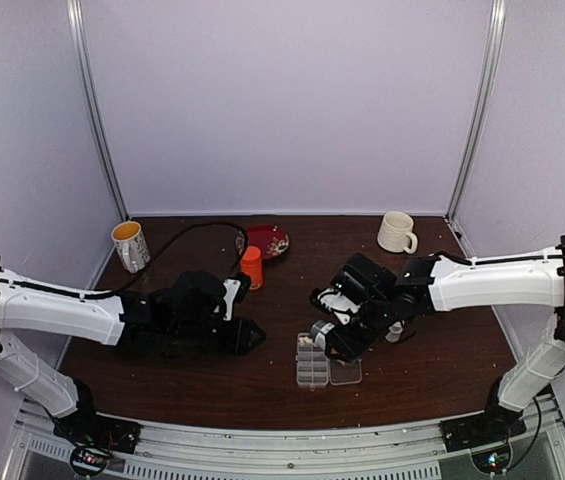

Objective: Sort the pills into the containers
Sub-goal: Pick up the lid of the pill bottle from the center of the board.

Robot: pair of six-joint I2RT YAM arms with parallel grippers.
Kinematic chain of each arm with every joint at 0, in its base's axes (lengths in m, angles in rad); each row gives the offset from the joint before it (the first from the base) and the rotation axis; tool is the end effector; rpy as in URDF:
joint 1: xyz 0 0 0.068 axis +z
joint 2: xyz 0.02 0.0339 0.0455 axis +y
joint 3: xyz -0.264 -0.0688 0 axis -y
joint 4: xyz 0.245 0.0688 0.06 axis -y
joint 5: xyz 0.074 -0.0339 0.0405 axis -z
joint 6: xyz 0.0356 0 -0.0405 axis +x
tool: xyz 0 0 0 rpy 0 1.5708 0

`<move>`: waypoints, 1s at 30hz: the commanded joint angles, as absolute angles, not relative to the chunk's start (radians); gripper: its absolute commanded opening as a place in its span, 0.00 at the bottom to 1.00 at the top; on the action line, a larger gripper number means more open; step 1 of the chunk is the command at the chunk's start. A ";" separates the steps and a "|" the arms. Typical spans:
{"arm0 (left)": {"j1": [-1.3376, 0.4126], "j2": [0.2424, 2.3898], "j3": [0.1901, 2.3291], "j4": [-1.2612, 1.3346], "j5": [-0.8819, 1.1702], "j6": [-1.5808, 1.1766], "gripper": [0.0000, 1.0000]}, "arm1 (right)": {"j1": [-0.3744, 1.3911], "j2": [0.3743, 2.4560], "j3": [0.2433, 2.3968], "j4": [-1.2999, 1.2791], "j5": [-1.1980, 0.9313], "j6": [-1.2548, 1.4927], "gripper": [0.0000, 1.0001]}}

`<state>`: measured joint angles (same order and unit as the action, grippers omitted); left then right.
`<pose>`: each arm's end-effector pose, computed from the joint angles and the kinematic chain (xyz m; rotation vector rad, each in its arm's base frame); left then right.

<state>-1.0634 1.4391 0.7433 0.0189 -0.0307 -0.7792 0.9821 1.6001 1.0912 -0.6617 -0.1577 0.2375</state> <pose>0.1454 -0.2593 0.1956 0.3260 2.4050 -0.9038 0.1694 0.2638 0.2099 -1.0822 2.6454 0.5170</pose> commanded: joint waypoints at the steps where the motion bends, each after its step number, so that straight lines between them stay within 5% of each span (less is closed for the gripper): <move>1: -1.063 1.355 0.801 -0.285 -0.200 -0.755 0.42 | 0.987 1.483 1.003 -0.390 -0.103 0.220 0.00; 14: -0.895 1.360 0.838 -0.543 -0.155 -0.761 0.63 | 1.009 1.040 0.767 0.025 -0.051 0.072 0.00; 19: -0.849 1.433 0.879 -0.588 -0.116 -0.728 0.81 | 1.009 0.889 0.588 0.356 -0.007 0.019 0.00; 24: -0.836 1.524 0.946 -0.624 -0.111 -0.693 0.88 | 1.009 0.871 0.454 0.660 -0.034 -0.104 0.00; 30: -0.811 1.619 1.001 -0.626 -0.064 -0.670 0.91 | 1.010 0.879 0.509 0.581 -0.160 -0.131 0.00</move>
<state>-0.8349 1.5715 0.9535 -0.6109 -0.1085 -0.7036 1.0039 0.8871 0.4843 0.4664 -0.0814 -0.0837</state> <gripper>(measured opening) 0.907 0.529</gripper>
